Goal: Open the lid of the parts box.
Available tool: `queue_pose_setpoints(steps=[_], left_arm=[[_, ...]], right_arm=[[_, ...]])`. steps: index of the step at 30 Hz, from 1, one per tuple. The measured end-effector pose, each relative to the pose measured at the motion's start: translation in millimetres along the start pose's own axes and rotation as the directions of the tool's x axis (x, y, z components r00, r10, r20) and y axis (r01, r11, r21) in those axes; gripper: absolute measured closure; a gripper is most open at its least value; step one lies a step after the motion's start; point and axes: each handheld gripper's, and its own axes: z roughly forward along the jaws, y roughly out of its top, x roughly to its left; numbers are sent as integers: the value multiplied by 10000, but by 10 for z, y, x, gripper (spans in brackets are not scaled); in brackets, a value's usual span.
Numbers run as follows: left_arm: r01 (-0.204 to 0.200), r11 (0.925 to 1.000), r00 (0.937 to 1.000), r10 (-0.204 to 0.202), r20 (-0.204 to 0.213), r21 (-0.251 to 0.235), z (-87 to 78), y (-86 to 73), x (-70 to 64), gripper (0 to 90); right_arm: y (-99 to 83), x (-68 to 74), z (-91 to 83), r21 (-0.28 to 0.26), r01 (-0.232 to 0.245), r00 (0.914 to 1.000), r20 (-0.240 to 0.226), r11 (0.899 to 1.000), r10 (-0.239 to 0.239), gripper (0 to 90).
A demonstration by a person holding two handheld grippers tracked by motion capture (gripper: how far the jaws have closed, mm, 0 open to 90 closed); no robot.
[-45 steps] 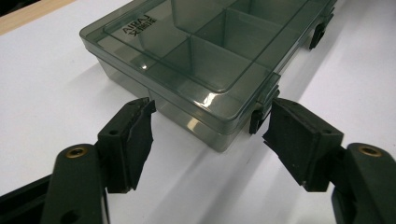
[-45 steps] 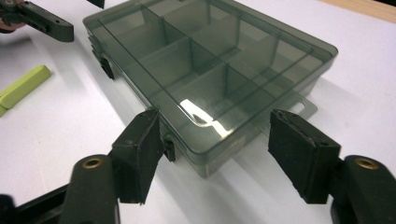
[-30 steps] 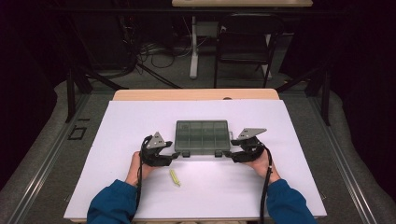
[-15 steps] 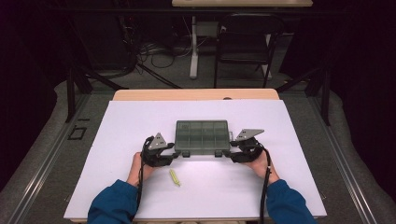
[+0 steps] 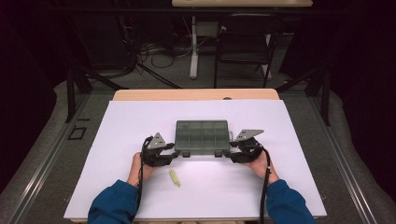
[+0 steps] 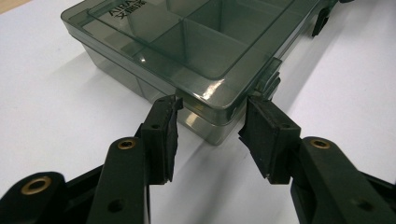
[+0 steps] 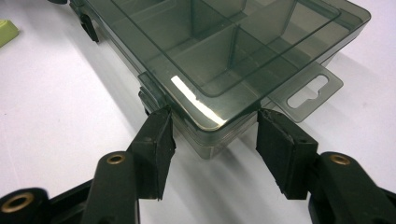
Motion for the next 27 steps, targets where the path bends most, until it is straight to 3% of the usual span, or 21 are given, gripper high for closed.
queue_pose_setpoints(steps=[19, 27], left_arm=[[205, 9998, 9997, -205, 130, 31, 9, -9, 15, 553], [165, 9999, 9998, -165, 134, 23, 7, -9, 18, 554]], right_arm=[[-21, -13, -18, -225, -257, 9996, -148, 9994, 254, 491], [-14, -5, -23, -258, -117, 9999, -87, 9996, 115, 503]])
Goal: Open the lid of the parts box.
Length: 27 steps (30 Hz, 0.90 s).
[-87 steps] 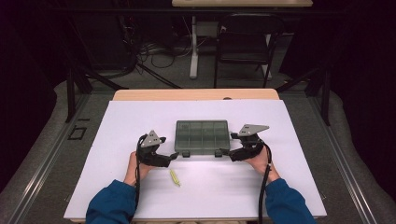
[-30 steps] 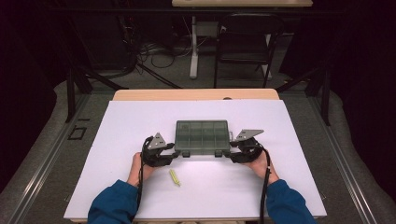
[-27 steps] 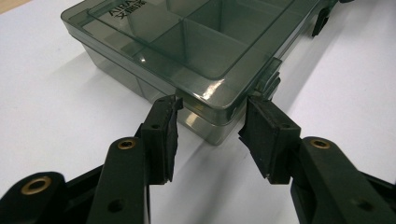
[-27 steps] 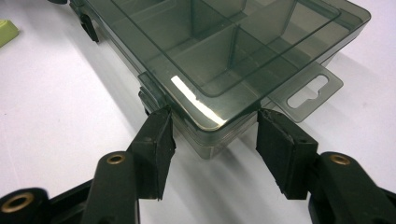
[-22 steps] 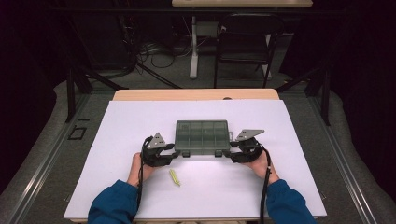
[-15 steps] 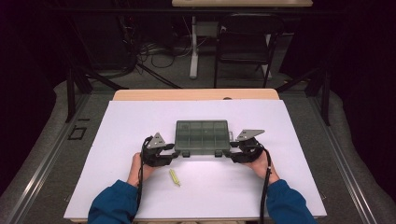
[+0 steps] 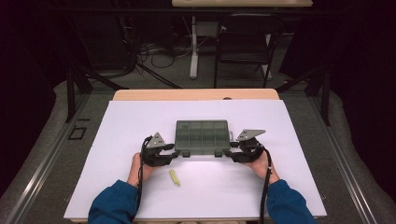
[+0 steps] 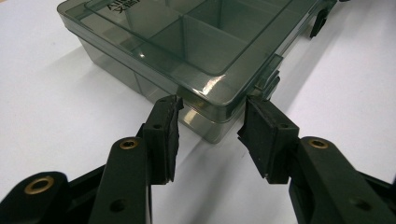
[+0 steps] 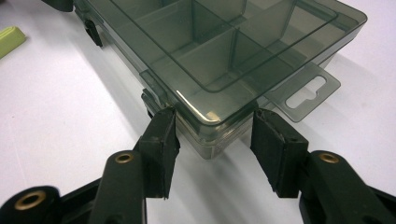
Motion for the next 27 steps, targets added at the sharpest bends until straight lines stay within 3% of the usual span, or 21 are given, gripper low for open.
queue_pose_setpoints(steps=[27], left_arm=[[-313, 9995, 9994, 314, -163, 24, 2, 13, -22, 536]], right_arm=[[-8, -6, -66, -274, -268, 9995, -172, 9993, 263, 580]])
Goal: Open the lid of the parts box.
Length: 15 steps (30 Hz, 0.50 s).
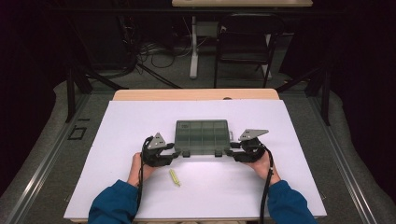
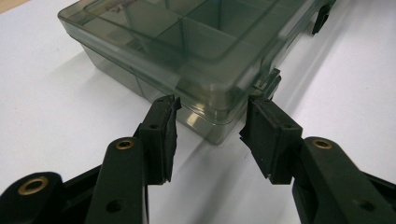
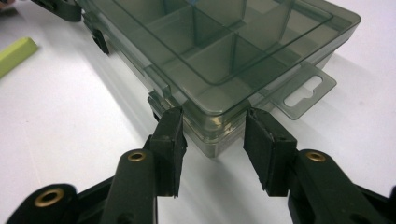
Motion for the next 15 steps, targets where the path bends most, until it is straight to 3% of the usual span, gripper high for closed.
queue_pose_setpoints(steps=[9, 15], left_arm=[[-109, 9996, 9998, 104, -186, -268, -29, 20, -13, 522], [-499, 9980, 9966, 473, -673, -376, -54, 63, -69, 474]], right_arm=[[12, 20, -23, -69, 76, 9999, 98, 9999, -76, 587], [16, 27, -38, -171, 63, 9999, 162, 9998, -60, 605]])
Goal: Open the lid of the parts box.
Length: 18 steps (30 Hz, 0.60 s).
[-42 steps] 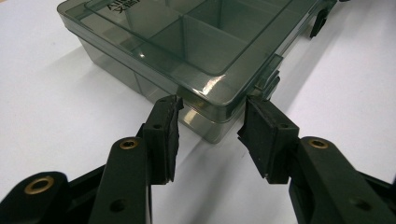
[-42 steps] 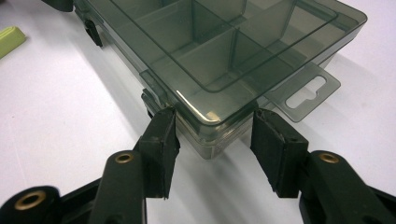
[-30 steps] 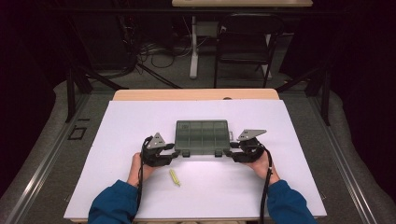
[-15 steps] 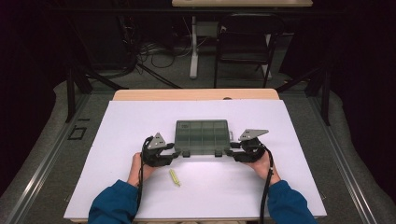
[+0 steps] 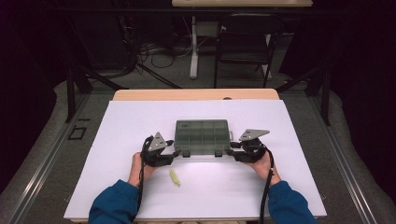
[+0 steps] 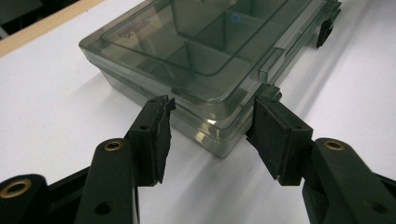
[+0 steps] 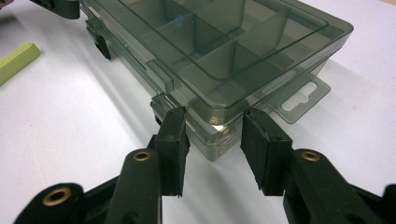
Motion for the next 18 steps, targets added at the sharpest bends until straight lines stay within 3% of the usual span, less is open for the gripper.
queue_pose_setpoints(steps=[6, 18], left_arm=[[-275, 9996, 9990, 275, -361, -7, 4, 26, -42, 470], [-880, 9951, 9900, 825, -1146, -442, -28, 75, -103, 495]], right_arm=[[12, 5, -26, -71, 44, 10000, 80, 10000, -43, 614], [31, 11, -66, -398, 28, 9998, 212, 9992, -20, 636]])
